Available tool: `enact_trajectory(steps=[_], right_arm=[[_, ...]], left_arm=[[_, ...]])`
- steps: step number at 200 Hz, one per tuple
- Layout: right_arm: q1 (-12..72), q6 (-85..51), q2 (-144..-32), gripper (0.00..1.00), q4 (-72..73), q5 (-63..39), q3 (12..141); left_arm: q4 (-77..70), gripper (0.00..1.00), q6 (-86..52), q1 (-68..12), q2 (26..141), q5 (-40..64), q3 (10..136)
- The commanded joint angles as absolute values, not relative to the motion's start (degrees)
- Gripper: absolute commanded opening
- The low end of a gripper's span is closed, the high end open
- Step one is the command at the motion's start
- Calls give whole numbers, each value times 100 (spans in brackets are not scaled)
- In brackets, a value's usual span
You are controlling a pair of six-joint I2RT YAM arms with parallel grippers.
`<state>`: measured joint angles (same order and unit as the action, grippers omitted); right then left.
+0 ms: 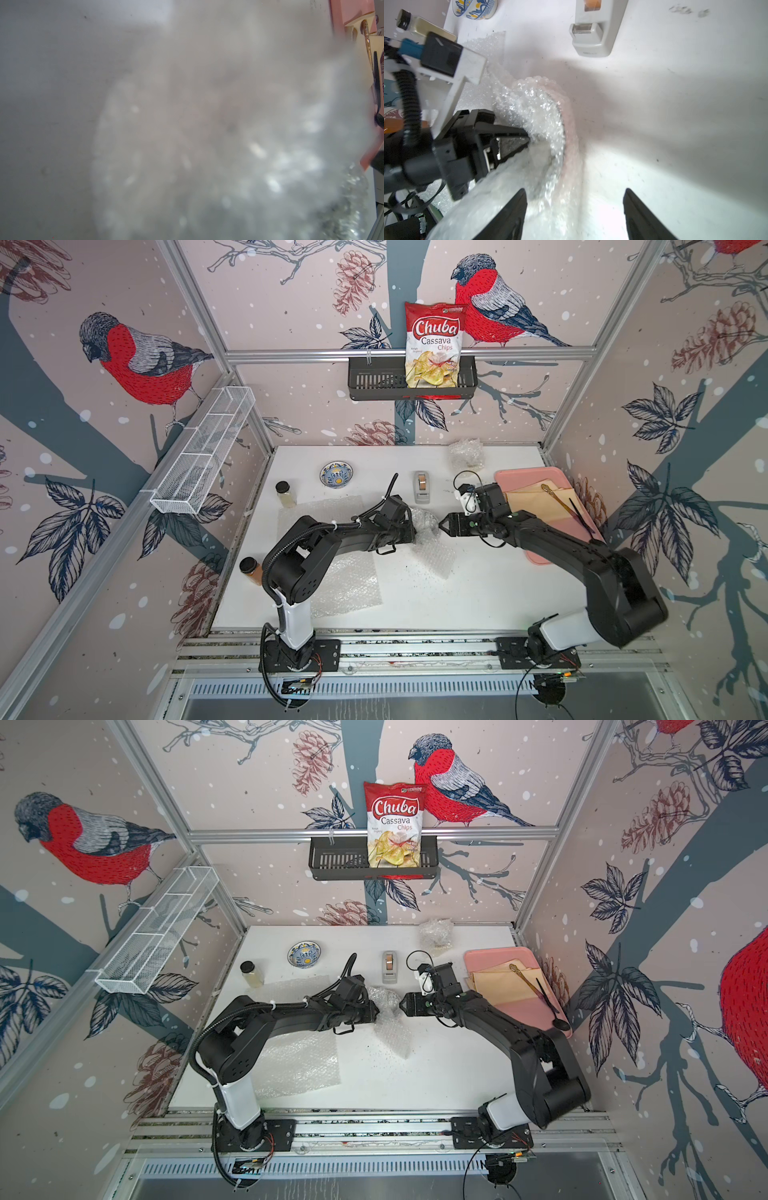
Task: Wrap bowls in bubble wrap
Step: Wrap the bowl in bubble wrap.
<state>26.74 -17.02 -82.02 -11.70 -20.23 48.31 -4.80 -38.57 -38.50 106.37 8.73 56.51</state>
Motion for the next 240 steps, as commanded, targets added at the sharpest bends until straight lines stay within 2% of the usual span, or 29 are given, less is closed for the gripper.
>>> enact_trajectory(steps=[1,40,70,86,123,147,177,193,208,240], right_arm=[[2807,-1970,-7502,74,-1545,-1895,4573],[3406,-2666,-6161,76,-1525,-1808,4003],[3816,-2809,-5951,74,-1617,-1698,3725],[4012,-2883,-6128,65,-1710,-1519,3586],[4113,-2936,-6526,34,-1295,-1371,3208],[4096,-2855,-6565,26,-1126,-1301,3297],[4073,-2767,-6540,23,-929,-1330,3458],[4044,-2696,-6561,15,-866,-1254,3560],[3964,-2621,-6578,0,-861,-1093,3644],[3621,-2368,-6563,0,-829,-1055,3848]], left_arm=[[-189,38,-3851,-3831,10626,624,5687],[-99,39,-3842,-3813,10703,553,5687],[-99,39,-3820,-3811,10736,579,5685],[-89,39,-3814,-3807,10731,604,5687],[-79,39,-3783,-3806,10701,580,5687],[-82,39,-3780,-3806,10662,580,5685],[-79,39,-3743,-3804,10670,589,5687],[-87,39,-3695,-3806,10698,630,5686],[-68,39,-3664,-3806,10705,642,5686],[-152,39,-3503,-3814,10705,725,5682]])
